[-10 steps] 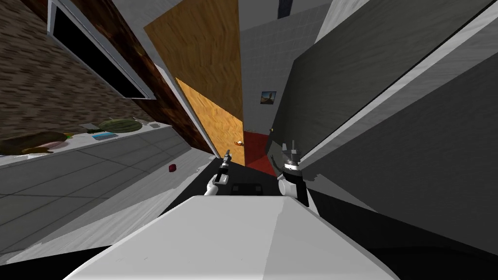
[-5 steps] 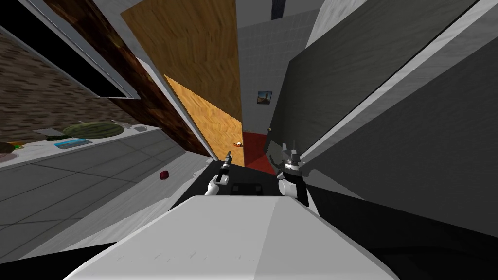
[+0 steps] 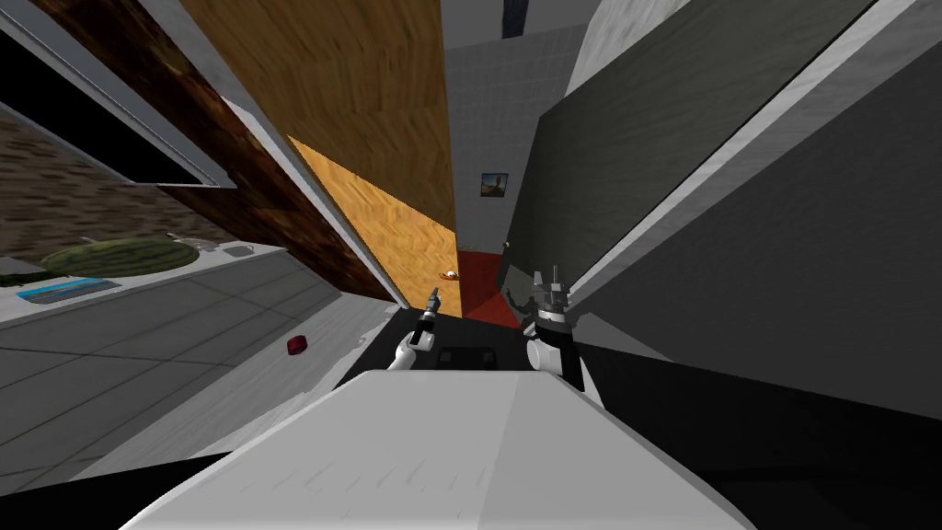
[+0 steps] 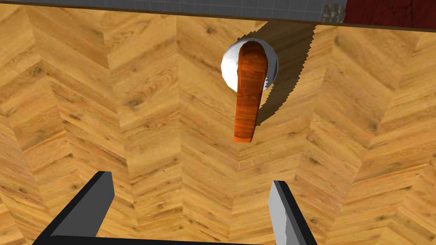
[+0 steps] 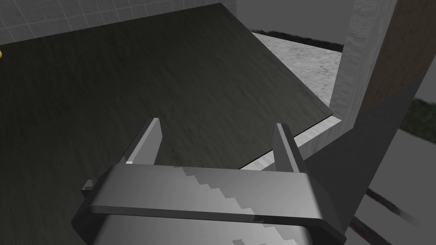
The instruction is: Push the door open
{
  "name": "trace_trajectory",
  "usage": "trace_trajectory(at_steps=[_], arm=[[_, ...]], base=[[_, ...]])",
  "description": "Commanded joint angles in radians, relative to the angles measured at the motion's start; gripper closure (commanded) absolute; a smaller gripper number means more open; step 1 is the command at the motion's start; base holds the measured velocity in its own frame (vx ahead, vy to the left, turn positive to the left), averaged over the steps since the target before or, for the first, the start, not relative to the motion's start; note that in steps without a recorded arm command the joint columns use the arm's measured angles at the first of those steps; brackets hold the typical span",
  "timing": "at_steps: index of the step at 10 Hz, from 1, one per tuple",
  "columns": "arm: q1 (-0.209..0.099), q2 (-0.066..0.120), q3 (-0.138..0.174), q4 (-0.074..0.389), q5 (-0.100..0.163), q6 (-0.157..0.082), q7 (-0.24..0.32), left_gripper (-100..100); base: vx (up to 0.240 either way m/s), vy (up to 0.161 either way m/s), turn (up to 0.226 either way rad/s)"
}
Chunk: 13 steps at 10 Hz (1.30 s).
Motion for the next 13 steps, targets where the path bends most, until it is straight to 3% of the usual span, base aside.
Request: trace_trajectory(at_steps=[1, 6, 10, 13], arm=[[-0.012, -0.001, -0.002, 0.036, 0.002, -0.009, 0.001, -100], [-0.056, -0.009, -0.01, 0.15, 0.008, -0.031, -0.001, -100], [-0.06, -0.008, -0.007, 0.162, 0.01, -0.035, -0.003, -100], [-0.061, -0.007, -0.002, 0.168, 0.012, -0.038, -0.006, -100]], base=[[0.023, 0.078, -0.095], [0.035, 0.087, -0.116], [0.025, 0.025, -0.022], [0.2, -0.021, -0.026]])
